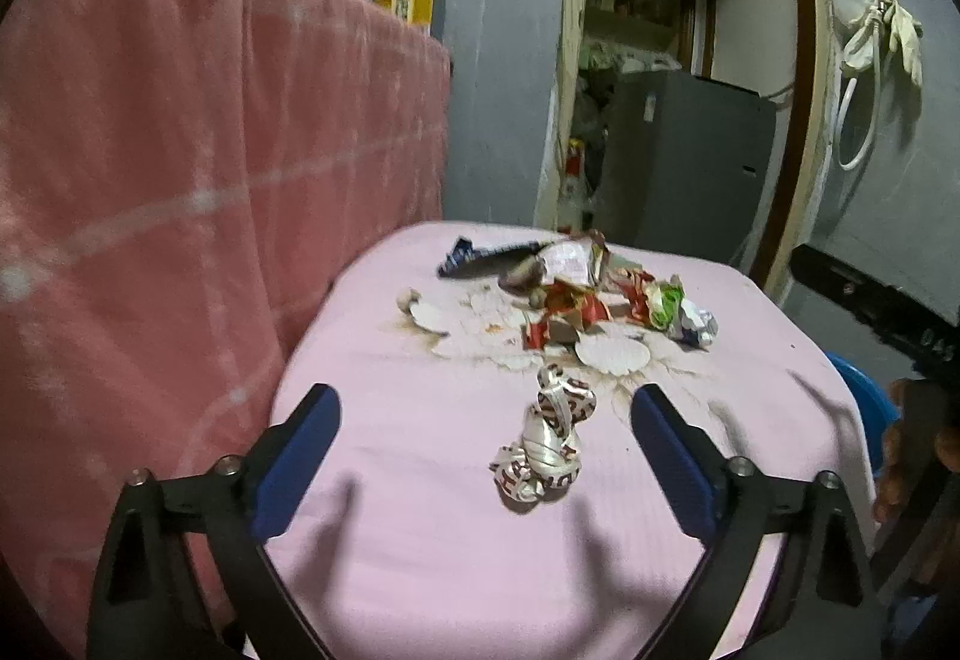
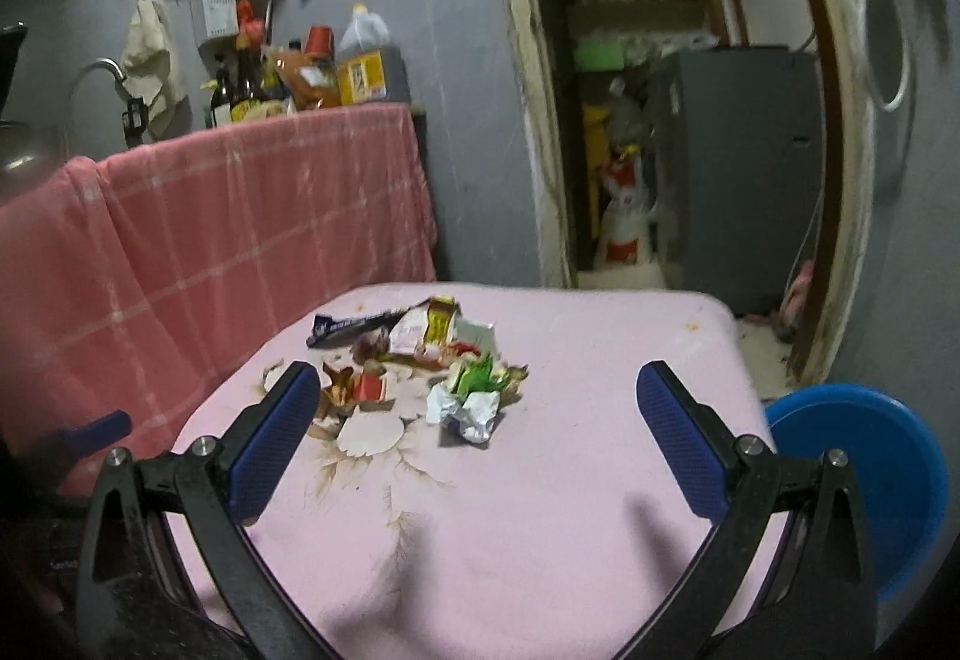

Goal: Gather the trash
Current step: 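Grasp the white-red striped wrapper with left gripper while right grasps white crumpled paper, then carry both held wrappers over the blue basin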

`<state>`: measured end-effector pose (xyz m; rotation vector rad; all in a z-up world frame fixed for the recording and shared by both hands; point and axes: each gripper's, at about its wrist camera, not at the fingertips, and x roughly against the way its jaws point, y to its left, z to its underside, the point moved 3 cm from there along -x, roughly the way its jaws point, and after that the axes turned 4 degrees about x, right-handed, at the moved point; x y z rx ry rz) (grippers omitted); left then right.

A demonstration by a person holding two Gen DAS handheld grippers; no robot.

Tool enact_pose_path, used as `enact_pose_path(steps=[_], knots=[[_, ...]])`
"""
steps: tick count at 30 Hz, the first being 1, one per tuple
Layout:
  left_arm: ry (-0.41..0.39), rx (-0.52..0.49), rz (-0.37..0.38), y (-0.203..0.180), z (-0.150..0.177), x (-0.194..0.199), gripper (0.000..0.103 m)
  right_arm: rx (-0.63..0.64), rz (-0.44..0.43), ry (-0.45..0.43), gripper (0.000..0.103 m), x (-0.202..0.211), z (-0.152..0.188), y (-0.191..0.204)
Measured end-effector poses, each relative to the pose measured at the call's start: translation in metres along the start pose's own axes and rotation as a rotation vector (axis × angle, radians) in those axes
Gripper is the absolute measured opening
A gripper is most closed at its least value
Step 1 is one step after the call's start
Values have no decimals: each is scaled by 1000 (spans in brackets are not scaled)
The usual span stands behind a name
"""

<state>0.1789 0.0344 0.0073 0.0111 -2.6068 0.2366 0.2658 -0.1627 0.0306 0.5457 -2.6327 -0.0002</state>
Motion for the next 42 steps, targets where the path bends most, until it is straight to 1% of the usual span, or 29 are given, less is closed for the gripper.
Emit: enact_pose_path(steps=[2,3,5,6,8,9,10,11,12,16,18,19,23,25,26,28,30,31,33,39,42], knots=[[43,10,25,0,1,-6,81,-1,-10,39,103,-10,2,-1],[63,12,37,-1,1,-9,78,-7,-15,62,103,-16,4,-2],[109,9,64,-3,4,-16,67,-13,-23,95,103,-24,7,-5],[126,7,73,-4,5,-19,63,-15,-26,106,102,-28,8,-6],[169,2,98,-7,7,-26,49,-14,-37,142,102,-37,11,-7],[190,2,105,-8,8,-29,44,-16,-47,158,99,-41,12,-7],[212,1,111,-8,10,-32,31,-21,-58,175,96,-44,13,-8],[242,-3,124,-10,11,-36,24,-23,-65,193,88,-48,14,-8],[243,-3,127,-10,11,-36,24,-22,-69,221,83,-54,16,-8],[232,-10,123,-13,5,-35,21,-9,-76,286,77,-70,21,-6],[230,-1,126,-14,1,-37,20,-4,-84,307,75,-76,23,-6],[233,4,129,-14,0,-40,17,-6,-89,315,74,-80,22,-6],[257,37,139,-9,-5,-52,17,-16,-106,348,67,-94,22,-4],[269,32,138,-10,-5,-53,17,-25,-120,367,64,-101,24,-4],[268,15,133,-11,-5,-51,17,-29,-129,374,61,-104,24,-4],[268,1,129,-12,-5,-49,17,-31,-135,377,54,-105,24,-3],[267,1,132,-11,-3,-46,17,-32,-140,378,43,-105,24,-2],[268,2,136,-10,-2,-47,17,-33,-142,378,40,-106,24,-3],[272,4,142,-9,0,-44,17,-38,-149,376,30,-106,24,-3],[320,-6,176,-15,5,-48,18,-52,-174,355,28,-98,26,-4],[335,-15,181,-18,9,-46,18,-62,-194,336,27,-87,28,-6]])
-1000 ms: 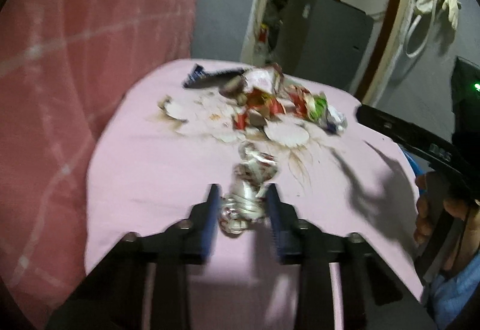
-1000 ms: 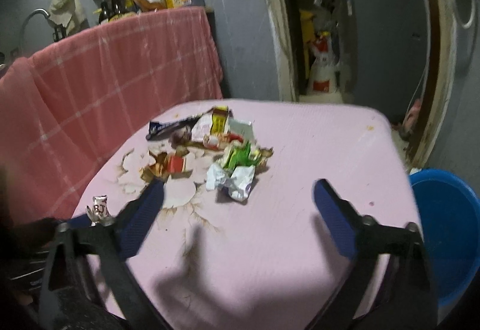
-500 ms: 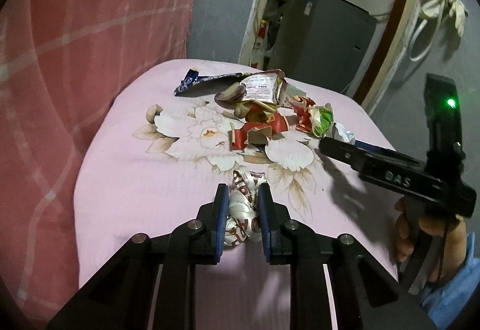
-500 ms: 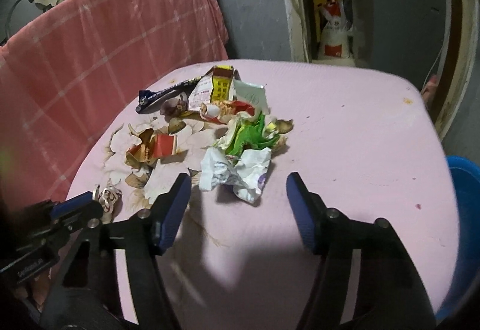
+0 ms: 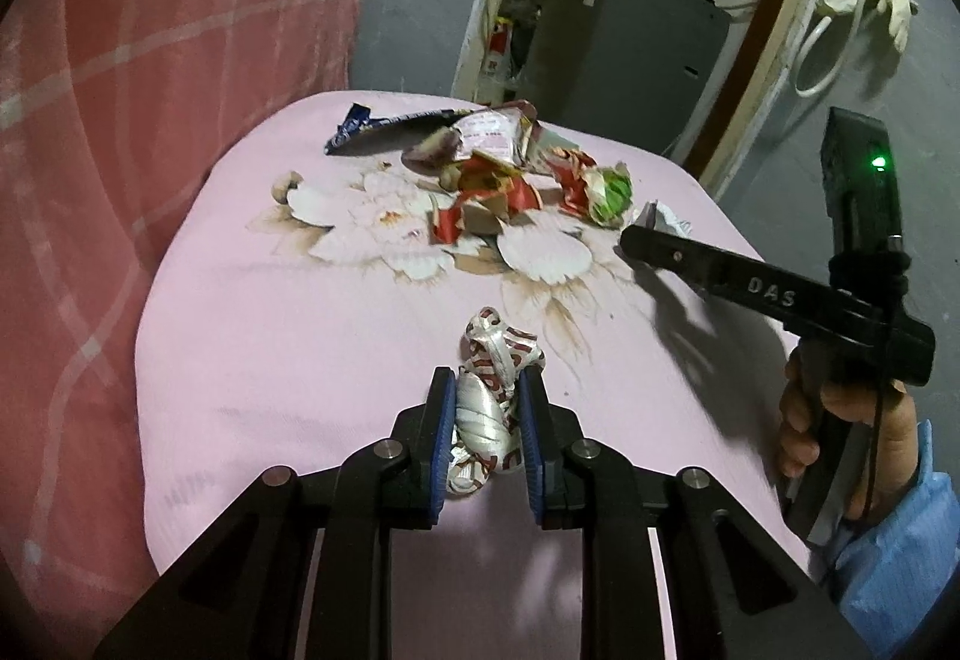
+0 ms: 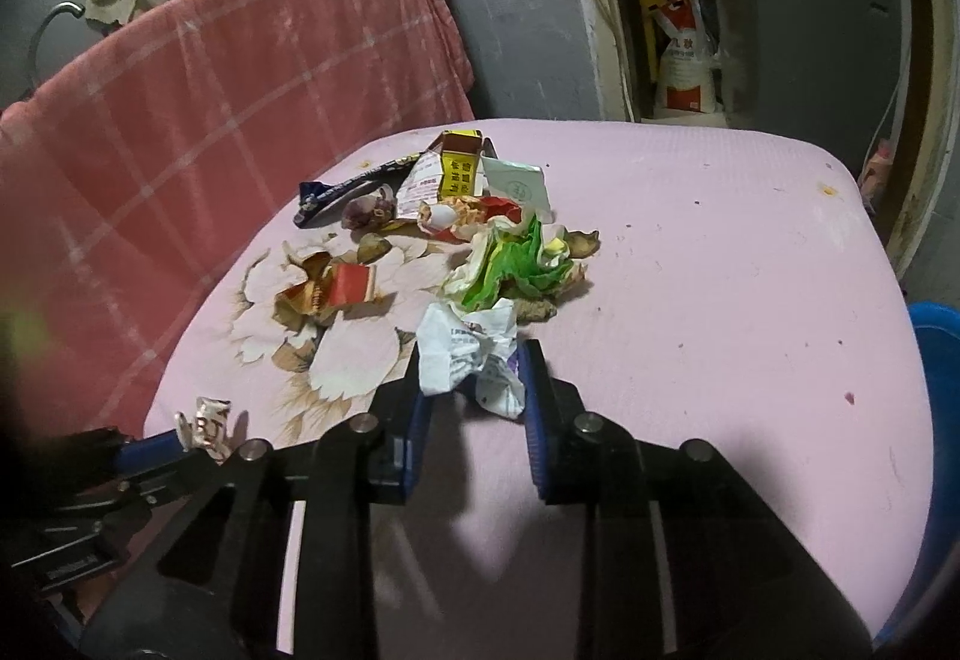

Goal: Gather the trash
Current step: 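Carry both held wrappers over the blue basin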

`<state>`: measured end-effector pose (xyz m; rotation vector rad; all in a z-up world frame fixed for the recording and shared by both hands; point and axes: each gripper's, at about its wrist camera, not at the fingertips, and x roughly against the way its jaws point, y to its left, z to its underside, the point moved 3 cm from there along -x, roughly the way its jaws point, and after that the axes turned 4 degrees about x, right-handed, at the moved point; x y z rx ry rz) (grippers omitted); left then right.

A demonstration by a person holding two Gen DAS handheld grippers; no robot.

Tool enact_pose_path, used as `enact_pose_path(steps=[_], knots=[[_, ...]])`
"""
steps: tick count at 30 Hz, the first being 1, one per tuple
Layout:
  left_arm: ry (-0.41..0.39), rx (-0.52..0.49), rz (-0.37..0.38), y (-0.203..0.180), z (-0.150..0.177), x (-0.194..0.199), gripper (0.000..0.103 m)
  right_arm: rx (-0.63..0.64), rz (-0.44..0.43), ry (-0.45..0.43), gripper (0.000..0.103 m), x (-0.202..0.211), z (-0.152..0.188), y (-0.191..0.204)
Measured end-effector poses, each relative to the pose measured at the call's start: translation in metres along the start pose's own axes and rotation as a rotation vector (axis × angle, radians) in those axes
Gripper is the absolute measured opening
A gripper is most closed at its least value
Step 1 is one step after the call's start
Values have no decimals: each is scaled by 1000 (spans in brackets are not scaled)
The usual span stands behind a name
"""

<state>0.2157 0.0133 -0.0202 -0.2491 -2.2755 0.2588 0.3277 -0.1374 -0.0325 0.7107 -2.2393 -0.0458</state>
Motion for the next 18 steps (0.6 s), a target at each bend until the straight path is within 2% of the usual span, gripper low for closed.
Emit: enact_pose_path(steps=[5,11,15,18], knots=[[15,0,8,-5,6,0,17,-17,-37,-45,27,21,9,-2],[-20,35,10,-12,13,7,15,-42,-46,-98,27,44,19,-11],[-59,31,44,-31,8,9,15,-35,-12,-155,27,66,26,-18],[-122,0,79,-55,0,15,15,-25,33,-220,27,89,29,-25]])
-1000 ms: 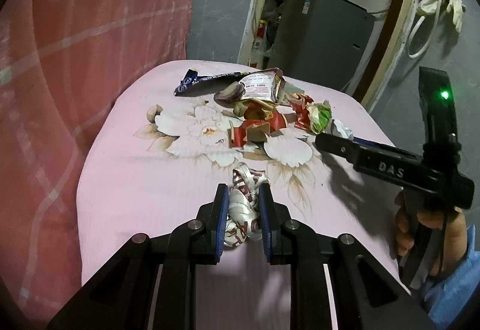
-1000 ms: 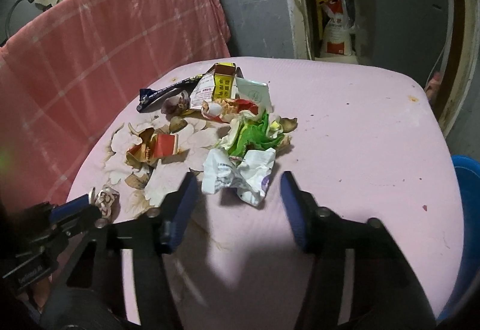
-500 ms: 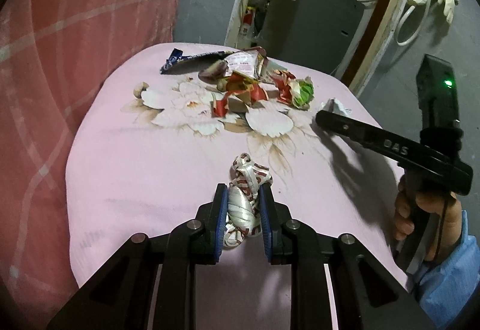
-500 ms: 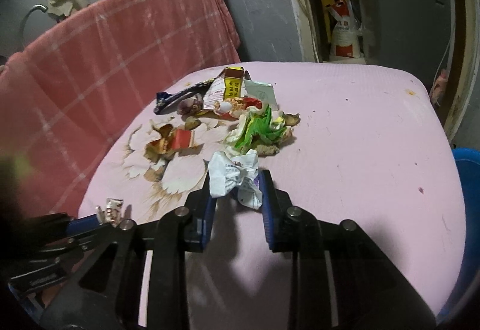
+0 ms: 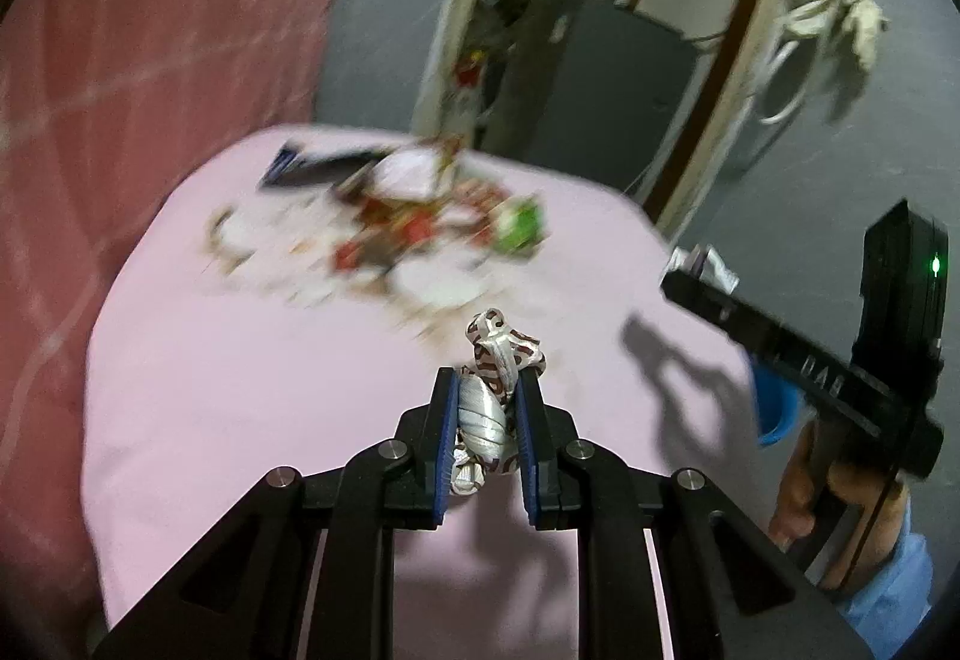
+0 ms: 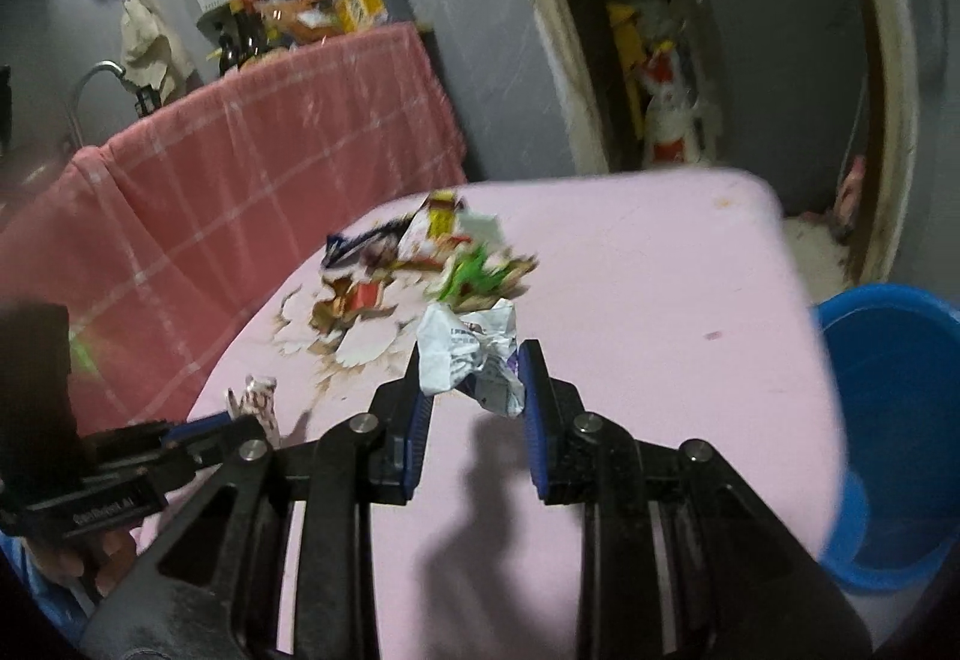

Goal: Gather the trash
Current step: 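Carry both held wrappers over the blue basin, then open both grippers to drop the wrappers into the blue basin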

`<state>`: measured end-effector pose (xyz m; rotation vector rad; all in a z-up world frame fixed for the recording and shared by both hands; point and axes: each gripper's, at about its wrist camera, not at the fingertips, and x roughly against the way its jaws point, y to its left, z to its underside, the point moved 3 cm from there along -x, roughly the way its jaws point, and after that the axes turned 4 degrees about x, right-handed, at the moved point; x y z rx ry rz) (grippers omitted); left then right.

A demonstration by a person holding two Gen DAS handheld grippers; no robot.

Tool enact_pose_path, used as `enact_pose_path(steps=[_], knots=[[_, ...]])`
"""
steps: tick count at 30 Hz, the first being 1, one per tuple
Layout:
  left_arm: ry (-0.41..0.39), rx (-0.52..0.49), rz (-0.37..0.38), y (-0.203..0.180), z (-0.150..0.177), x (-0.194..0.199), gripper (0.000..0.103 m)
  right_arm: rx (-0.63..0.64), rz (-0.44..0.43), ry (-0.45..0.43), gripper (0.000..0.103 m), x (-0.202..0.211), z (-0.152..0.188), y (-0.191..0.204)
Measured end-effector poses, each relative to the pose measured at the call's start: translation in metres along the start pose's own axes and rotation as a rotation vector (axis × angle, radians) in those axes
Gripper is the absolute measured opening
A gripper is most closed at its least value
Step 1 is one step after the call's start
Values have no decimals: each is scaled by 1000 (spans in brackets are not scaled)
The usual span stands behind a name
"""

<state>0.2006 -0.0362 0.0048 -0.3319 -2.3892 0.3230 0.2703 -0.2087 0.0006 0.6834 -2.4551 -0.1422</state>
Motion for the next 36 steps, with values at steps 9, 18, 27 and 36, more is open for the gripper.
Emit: enact_pose_path(steps=[9,18,27,36], knots=[[-208,-60,167,-79,-39,-3,15,-1,179,-314,27,87,-20,-39],[-244,-171,273,-164,-65,-48,15,-114,384,-456,27,143,-24,-100],[-57,-170,303,-211,-72,-133,15,-335,483,-396,28,147,-1,-171],[171,-123,281,-219,-54,-207,16,-531,461,-296,30,126,20,-226]])
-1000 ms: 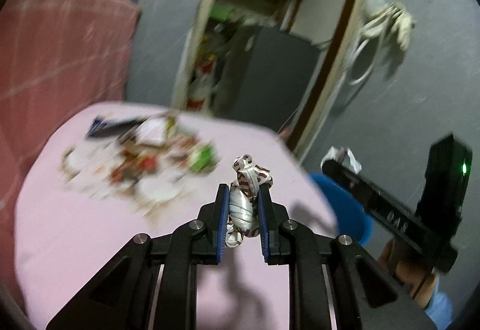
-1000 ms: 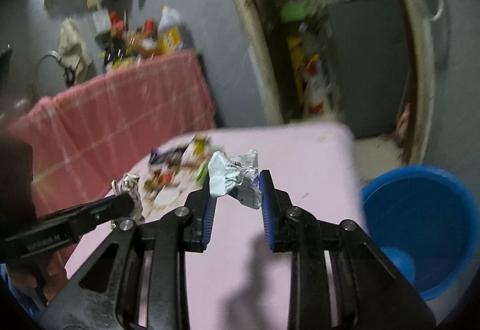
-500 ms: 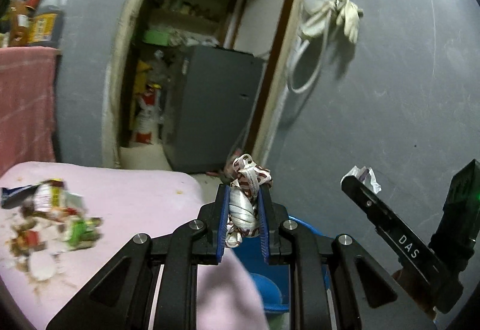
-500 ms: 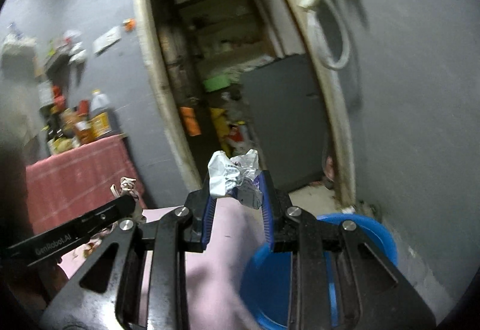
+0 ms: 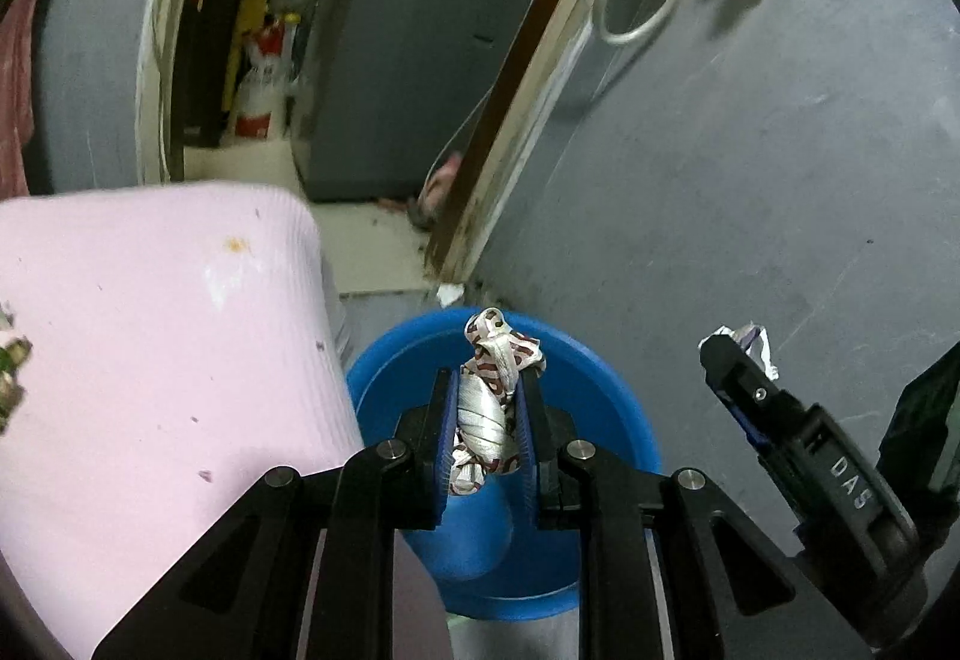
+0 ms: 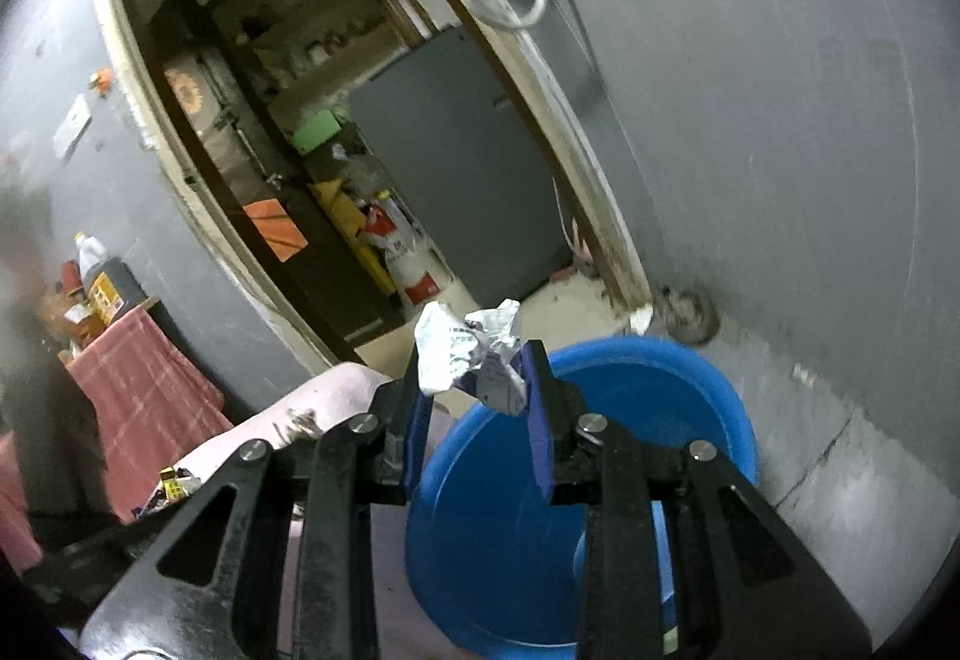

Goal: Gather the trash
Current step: 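Open both grippers to drop the wrappers into the blue basin, then move both open grippers back over the trash on the table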

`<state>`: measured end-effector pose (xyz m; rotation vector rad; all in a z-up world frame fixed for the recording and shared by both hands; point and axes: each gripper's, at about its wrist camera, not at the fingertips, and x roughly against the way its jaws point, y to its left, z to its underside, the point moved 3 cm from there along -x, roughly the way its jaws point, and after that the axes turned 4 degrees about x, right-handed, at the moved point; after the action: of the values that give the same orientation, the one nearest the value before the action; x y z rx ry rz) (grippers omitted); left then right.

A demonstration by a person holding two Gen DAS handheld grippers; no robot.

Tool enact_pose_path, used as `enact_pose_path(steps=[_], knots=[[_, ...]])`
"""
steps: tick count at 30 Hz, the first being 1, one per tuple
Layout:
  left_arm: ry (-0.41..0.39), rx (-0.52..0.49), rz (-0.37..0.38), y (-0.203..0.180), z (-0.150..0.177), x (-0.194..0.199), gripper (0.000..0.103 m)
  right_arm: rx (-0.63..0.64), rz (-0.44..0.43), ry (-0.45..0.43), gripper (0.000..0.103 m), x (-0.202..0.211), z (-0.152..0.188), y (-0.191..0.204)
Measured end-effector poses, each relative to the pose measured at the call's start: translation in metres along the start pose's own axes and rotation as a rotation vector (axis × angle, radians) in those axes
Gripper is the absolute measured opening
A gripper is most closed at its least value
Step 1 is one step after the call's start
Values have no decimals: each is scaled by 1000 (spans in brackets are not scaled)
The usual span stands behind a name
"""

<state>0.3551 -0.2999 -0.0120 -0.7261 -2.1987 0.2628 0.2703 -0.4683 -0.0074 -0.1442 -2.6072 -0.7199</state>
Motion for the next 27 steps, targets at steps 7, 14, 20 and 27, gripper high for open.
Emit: enact_pose_path(steps=[7,14,20,27], knots=[[35,16,-51,7,10,-23,25,-137,-4,79,53,-21,5,-27],[19,50,-43,10,10,-9,39,-144,-12,69,60,-19,1,-27],[-52,51,-83,12,5,16,47,-93,0,39,69,-13,-3,-17],[-218,28,-191,32,-2,68,73,14,15,-18,90,-4,-7,10]])
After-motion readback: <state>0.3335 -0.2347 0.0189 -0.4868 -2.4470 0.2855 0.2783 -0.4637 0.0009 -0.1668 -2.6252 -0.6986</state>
